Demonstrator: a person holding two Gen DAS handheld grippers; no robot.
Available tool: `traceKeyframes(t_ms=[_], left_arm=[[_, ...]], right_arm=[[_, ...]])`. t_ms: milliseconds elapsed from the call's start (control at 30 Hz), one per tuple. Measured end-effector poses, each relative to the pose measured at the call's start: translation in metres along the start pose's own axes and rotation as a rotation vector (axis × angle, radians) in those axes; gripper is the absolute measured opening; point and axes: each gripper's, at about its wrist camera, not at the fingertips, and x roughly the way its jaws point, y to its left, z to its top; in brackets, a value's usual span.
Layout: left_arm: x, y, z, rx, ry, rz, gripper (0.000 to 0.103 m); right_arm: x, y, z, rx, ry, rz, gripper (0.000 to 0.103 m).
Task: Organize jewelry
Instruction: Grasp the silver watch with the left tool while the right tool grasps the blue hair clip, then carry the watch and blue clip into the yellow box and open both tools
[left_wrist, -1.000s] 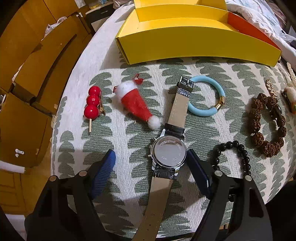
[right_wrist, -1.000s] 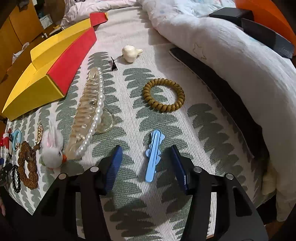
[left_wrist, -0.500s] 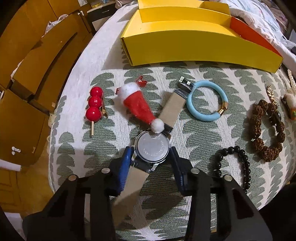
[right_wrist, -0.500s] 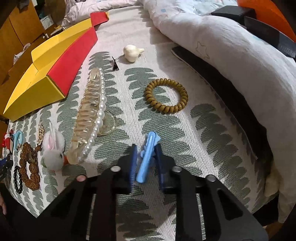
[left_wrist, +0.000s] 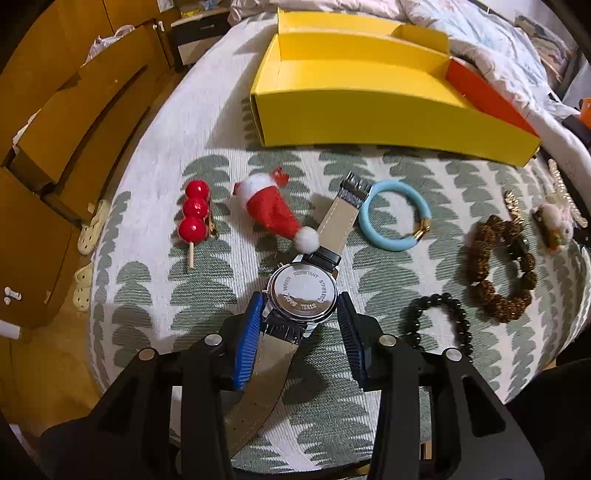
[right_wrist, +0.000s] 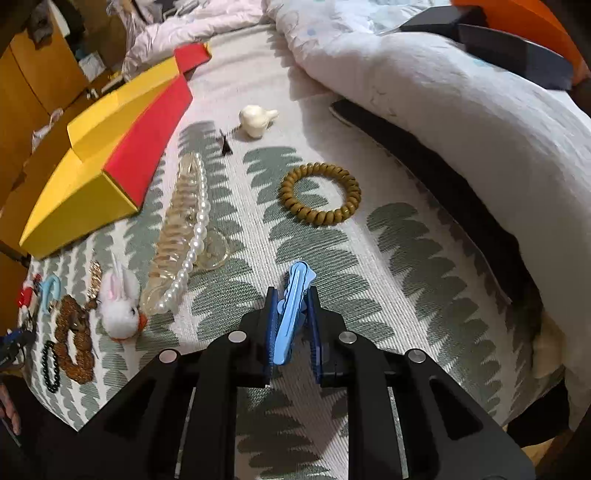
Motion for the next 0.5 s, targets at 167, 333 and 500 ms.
traceKeyframes(t_ms=[167,333,500], left_arm=[[-0.013,0.002,0.000,-0.002,-0.037,-0.024,0.041],[-0.026,0.002,-0.001,-0.001,-0.072,-0.039,0.041],[-0.046,0.003,0.002,0.007,-0.122,-0.052,0.041]], right_arm=[[-0.013,-0.003,-0.003,0.028,-0.041,0.022,0.016],[-0.024,0.001,-0.005,0.030,-0.073,0.037,0.016],[-0.044,0.013,0.000,0.016,-0.126,0.060,0.016]])
